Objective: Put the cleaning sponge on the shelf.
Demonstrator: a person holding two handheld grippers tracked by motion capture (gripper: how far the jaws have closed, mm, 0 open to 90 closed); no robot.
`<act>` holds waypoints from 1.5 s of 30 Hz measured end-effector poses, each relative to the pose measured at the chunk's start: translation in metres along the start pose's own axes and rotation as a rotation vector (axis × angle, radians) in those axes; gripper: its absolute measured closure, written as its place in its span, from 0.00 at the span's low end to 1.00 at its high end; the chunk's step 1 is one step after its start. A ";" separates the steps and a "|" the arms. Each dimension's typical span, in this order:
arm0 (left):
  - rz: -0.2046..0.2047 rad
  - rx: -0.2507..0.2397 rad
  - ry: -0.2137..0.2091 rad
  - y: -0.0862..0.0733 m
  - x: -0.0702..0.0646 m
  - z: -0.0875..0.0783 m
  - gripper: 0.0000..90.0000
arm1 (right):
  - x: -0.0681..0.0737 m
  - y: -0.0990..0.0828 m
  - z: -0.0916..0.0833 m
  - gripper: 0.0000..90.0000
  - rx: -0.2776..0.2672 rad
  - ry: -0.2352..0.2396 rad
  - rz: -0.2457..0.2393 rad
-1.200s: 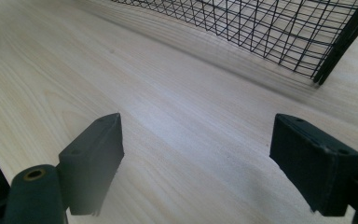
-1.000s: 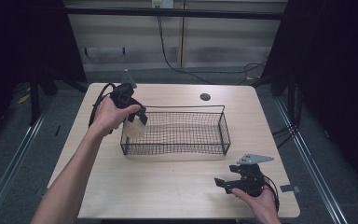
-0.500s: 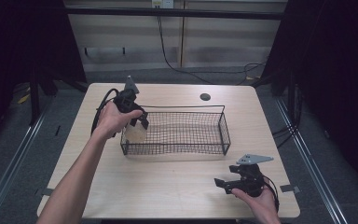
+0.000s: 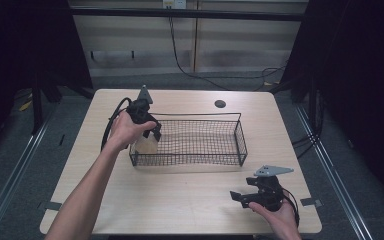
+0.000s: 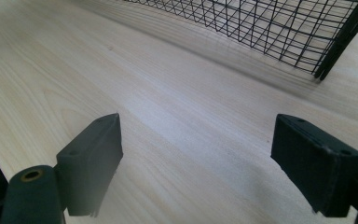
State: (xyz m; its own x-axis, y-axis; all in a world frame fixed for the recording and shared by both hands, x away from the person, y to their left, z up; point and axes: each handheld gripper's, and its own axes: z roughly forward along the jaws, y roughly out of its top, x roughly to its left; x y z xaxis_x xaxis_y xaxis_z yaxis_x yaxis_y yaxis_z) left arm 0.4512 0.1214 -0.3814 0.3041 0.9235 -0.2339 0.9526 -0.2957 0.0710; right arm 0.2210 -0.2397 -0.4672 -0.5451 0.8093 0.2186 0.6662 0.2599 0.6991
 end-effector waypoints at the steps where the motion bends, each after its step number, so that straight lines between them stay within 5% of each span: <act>1: -0.007 -0.009 0.009 0.000 -0.001 0.002 0.29 | 0.000 0.000 0.000 0.18 -0.001 0.000 -0.003; 21: -0.020 0.010 0.016 0.002 0.004 0.021 0.29 | 0.000 0.000 0.001 0.18 0.005 0.000 -0.004; 34: -0.013 0.029 0.088 0.002 -0.002 0.037 0.29 | 0.000 0.001 0.001 0.18 0.011 0.006 0.000; 45: -0.001 0.046 0.084 0.002 0.000 0.046 0.29 | 0.001 0.001 0.001 0.18 0.012 0.004 -0.001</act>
State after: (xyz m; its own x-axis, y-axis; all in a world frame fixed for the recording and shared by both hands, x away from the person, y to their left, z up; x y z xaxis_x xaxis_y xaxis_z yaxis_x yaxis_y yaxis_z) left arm 0.4529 0.1095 -0.4259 0.3038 0.9406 -0.1514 0.9525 -0.3035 0.0259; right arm 0.2215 -0.2386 -0.4672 -0.5480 0.8069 0.2205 0.6715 0.2672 0.6911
